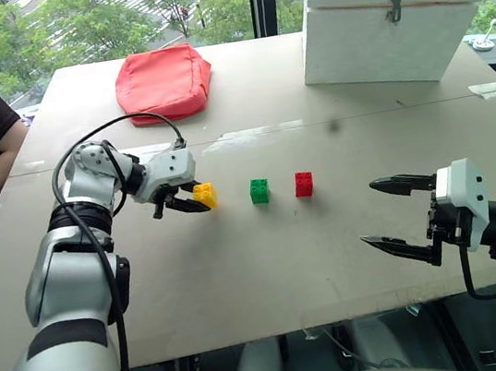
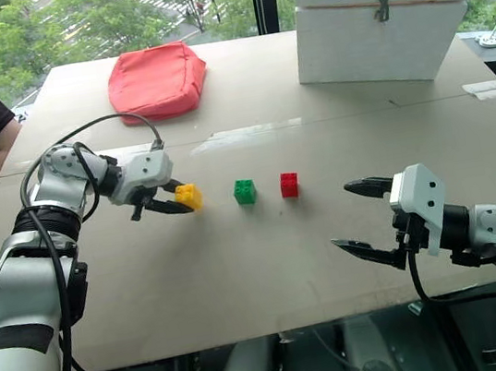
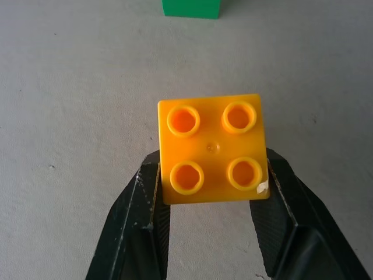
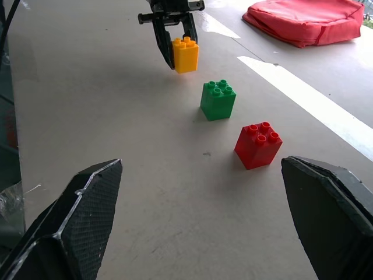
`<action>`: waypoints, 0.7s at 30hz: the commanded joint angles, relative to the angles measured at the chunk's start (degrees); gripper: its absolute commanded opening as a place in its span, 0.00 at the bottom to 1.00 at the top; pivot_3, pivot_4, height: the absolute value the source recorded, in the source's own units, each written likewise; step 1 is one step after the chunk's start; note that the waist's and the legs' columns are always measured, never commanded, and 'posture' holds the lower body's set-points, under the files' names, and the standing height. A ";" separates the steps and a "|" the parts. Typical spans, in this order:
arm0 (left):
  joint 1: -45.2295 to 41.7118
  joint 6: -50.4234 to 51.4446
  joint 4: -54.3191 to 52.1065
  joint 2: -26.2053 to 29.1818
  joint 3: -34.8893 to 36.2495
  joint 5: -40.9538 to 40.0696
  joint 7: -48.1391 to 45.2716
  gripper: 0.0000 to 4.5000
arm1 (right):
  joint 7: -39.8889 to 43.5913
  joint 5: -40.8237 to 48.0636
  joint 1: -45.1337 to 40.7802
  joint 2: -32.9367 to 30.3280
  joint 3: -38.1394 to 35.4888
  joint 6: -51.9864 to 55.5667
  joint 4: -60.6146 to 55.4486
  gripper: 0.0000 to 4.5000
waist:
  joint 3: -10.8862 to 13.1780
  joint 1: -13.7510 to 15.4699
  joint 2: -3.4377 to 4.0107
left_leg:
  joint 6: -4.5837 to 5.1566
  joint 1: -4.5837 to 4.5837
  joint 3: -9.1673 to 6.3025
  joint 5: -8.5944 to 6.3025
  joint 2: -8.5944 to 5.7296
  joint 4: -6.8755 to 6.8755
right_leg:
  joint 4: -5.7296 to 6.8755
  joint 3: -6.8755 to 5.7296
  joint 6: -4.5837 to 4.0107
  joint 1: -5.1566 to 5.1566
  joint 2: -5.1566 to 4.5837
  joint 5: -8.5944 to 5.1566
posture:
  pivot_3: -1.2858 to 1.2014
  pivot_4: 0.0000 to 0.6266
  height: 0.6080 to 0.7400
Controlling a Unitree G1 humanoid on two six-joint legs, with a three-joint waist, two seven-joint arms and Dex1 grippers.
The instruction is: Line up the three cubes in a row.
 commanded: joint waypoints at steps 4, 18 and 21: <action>-1.92 -2.19 1.29 0.14 0.32 2.08 1.23 0.29 | 0.27 1.01 -0.84 -0.07 -1.16 -0.98 -1.03 1.00 | 0.00 0.01 0.00 | 0.00 0.00 0.00 0.00 0.00 0.00 | 0.00 0.00 0.01 0.00 0.00 0.00 | 0.52 0.24 1.00; -2.97 -2.63 3.15 -1.86 1.53 3.64 5.00 0.66 | -0.40 2.30 0.65 -0.72 -2.76 0.16 -2.58 1.00 | 0.00 0.02 0.00 | 0.00 0.00 -0.01 0.00 0.00 0.00 | 0.00 0.00 0.01 0.00 0.00 0.01 | 0.52 0.24 1.00; -2.06 -1.44 2.11 0.25 2.89 2.32 2.48 0.84 | -0.51 2.48 1.61 -0.52 -3.32 0.05 -2.86 1.00 | 0.00 -0.05 -0.01 | 0.00 -0.01 -0.01 0.00 0.00 0.00 | 0.00 -0.01 0.01 0.00 0.00 0.01 | 0.52 0.24 1.00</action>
